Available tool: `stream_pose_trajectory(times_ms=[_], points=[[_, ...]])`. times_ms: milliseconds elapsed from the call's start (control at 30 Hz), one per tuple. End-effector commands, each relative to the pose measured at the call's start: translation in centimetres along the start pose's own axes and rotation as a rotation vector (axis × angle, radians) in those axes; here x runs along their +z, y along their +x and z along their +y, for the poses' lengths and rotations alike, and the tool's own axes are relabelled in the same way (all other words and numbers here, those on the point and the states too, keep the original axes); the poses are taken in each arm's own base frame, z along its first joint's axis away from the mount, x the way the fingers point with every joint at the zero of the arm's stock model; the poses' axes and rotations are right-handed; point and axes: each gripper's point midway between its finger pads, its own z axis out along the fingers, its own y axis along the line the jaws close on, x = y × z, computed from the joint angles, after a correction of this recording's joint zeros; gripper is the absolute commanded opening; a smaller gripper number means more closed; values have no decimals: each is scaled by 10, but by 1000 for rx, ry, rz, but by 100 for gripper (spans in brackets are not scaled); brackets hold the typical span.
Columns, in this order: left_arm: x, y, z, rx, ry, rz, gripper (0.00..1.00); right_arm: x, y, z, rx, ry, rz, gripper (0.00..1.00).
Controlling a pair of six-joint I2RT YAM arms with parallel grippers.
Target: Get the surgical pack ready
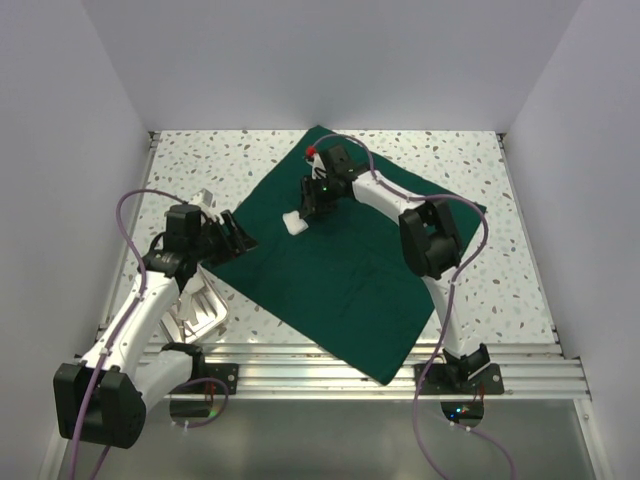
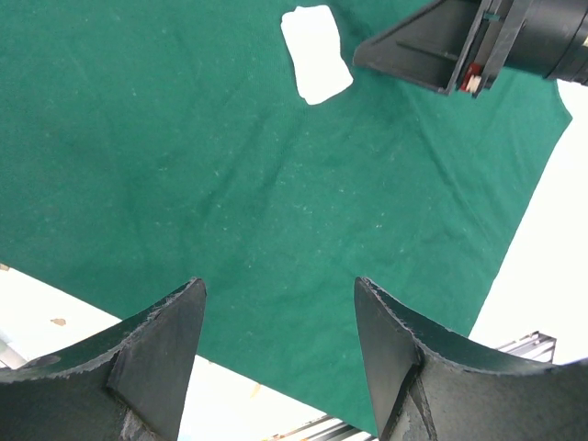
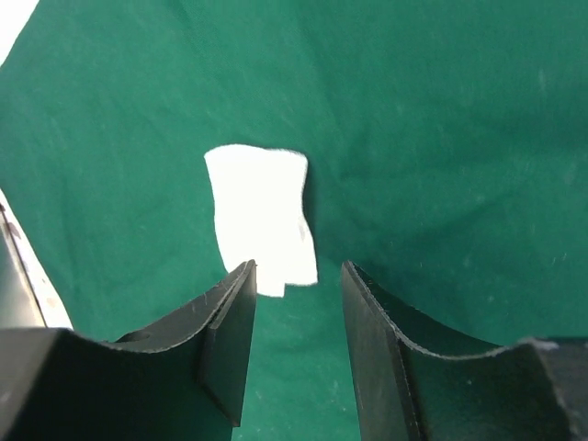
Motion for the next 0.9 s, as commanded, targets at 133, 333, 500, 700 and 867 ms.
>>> stream_pose_trajectory(times_ms=[133, 333, 500, 700, 867], points=[[2, -2, -4, 11, 20, -21, 70, 14, -6, -3, -62, -21, 16, 45], [2, 0, -3, 8, 19, -16, 70, 25, -1, -5, -68, -17, 44, 44], [3, 0, -2, 9, 19, -16, 70, 26, 4, 9, -115, 3, 46, 40], [2, 1, -2, 8, 21, -16, 70, 31, 14, 11, -146, 45, 70, 36], [1, 2, -2, 7, 21, -16, 70, 39, 27, 3, -151, 83, 100, 36]])
